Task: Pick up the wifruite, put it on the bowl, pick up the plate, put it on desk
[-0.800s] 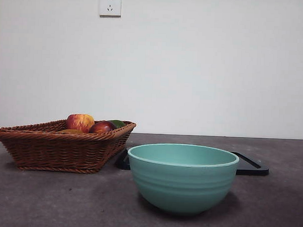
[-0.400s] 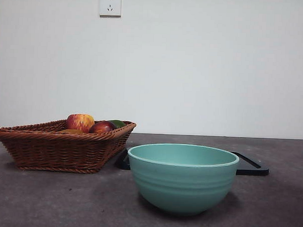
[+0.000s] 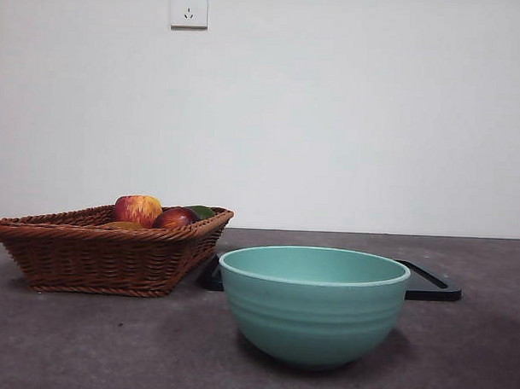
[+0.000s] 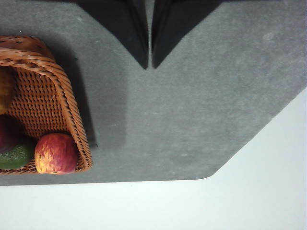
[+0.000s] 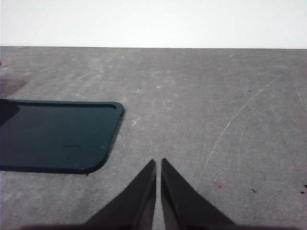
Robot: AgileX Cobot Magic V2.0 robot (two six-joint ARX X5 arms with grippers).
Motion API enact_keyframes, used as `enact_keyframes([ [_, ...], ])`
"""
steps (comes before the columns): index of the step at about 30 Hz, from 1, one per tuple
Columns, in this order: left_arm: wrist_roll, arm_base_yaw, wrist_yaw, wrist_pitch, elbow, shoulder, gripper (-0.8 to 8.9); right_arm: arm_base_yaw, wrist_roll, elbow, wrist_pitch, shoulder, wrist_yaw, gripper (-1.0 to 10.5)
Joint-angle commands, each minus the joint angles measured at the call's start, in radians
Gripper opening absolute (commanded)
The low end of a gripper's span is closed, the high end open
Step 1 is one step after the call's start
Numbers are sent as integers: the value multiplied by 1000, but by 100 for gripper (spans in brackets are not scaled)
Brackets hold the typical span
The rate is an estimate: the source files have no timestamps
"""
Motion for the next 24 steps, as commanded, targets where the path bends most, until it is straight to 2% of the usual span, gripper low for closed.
enact_keyframes([
  [1,-3,3,-5,-5,-21,-2,9,-2,10,-6,-8,-3,5,9],
  [24,-3,3,-5,-5,-21,-2,9,-2,10,-5,10,-3,3,9],
])
